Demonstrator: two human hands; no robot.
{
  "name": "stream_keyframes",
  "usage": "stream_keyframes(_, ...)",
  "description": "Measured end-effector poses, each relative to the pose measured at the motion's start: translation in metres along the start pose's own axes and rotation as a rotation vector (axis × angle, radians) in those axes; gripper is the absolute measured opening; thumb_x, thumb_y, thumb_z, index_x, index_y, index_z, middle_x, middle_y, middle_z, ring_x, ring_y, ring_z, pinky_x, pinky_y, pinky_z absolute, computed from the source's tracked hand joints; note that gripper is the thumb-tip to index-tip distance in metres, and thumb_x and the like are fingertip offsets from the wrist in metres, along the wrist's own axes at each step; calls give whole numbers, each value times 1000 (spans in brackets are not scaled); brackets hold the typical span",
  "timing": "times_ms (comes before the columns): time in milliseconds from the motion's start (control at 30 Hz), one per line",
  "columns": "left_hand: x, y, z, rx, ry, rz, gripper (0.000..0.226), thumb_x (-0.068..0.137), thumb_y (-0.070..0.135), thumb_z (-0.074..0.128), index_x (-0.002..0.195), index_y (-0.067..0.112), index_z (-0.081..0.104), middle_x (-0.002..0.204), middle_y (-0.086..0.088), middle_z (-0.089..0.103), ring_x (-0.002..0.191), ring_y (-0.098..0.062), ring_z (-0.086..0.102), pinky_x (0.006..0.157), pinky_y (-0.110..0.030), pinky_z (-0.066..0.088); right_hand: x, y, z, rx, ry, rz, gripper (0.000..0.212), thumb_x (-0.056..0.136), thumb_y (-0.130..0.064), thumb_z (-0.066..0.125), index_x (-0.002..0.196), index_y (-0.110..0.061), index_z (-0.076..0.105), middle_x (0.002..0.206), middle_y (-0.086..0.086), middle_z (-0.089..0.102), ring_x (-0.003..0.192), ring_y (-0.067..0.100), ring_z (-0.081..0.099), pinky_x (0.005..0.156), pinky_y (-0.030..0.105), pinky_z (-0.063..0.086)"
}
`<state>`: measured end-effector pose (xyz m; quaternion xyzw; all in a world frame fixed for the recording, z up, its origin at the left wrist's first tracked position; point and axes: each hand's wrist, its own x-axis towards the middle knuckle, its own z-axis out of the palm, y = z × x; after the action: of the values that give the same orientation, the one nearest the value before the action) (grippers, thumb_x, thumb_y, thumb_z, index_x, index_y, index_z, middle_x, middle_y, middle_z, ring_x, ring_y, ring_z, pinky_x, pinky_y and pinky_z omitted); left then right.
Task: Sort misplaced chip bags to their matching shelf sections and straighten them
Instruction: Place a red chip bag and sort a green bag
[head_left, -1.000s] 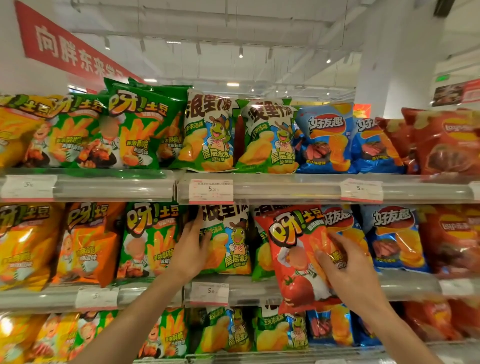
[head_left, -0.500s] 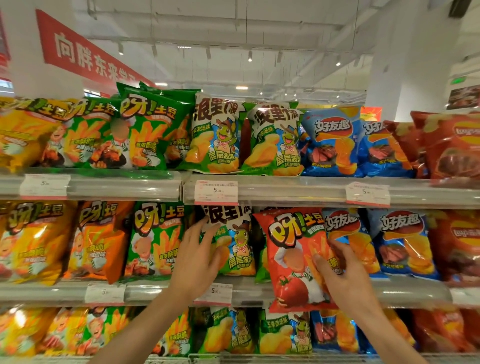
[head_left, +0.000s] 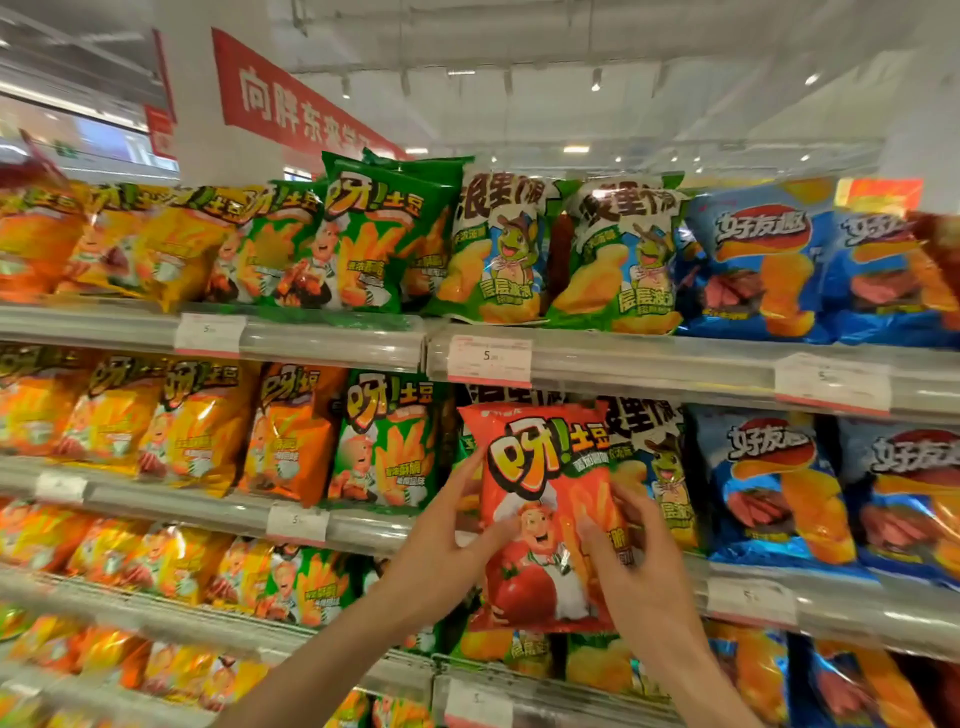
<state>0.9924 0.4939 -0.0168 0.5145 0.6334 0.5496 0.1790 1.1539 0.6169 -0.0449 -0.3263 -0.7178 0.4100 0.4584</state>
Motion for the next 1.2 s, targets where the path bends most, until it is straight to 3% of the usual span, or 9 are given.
stream_keyframes(133,-21,-7,-34,28,70,-50,70,93,41,64,145,57,20,127,33,42,95,6,65,72,-11,51,-8,-10,35,40,-100,4,49,86,-47,64,131,-42,44,119,-25,54,107,-7,54,76,12,44)
stream_keyframes(267,-40,-23,-81,101,162,-53,69,87,58,63,140,67,20,136,35,43,119,-3,56,101,-32,48,-15,-29,82,77,-180,-9,52,87,-46,65,134,-41,43,120,-23,55,106,-7,54,75,12,42)
stream_keyframes(367,-55,-35,-125,94,217,-50,70,87,56,65,142,65,21,137,30,45,117,-2,57,91,-24,54,-21,-46,126,87,-235,-19,50,84,-51,64,128,-44,43,120,-21,56,107,-1,57,79,18,48)
stream_keyframes(467,-76,-40,-181,97,288,-49,70,88,51,66,142,61,22,133,28,45,110,3,60,88,-21,54,-30,-69,182,102,-280,-32,50,83,-54,66,127,-45,44,123,-18,58,111,3,58,95,38,53)
stream_keyframes(567,-101,-52,-244,124,348,-52,67,92,36,66,144,50,25,116,31,49,91,15,61,71,-7,49,-46,-97,245,115,-345,-50,49,84,-53,67,126,-44,44,125,-16,56,110,-1,56,100,38,50)
stream_keyframes(700,-133,-79,-328,146,429,-65,72,88,43,68,146,48,27,118,32,51,96,7,60,78,-13,50,-70,-128,332,116,-411,-92,59,71,-73,63,123,-54,43,129,-14,54,116,6,55,101,43,49)
stream_keyframes(833,-164,-107,-405,167,501,-82,68,79,65,66,136,65,30,125,39,49,112,4,58,93,-22,51,-90,-157,414,133,-496,-108,55,75,-69,63,123,-52,43,128,-13,53,114,4,55,98,41,51)
stream_keyframes(1067,-195,-156,-523,207,675,-143,69,89,32,71,143,53,32,124,20,53,76,-7,59,82,-18,52,-103,-200,551,140,-643,-194,50,73,-69,61,117,-53,46,122,-16,55,116,3,53,98,38,49)
stream_keyframes(1200,-200,-194,-591,197,722,-194,70,90,33,70,142,56,30,120,22,55,81,-12,56,89,-30,53,-101,-212,635,147,-714,-223,38,84,-56,65,115,-54,45,119,-20,55,113,0,54,92,32,51)
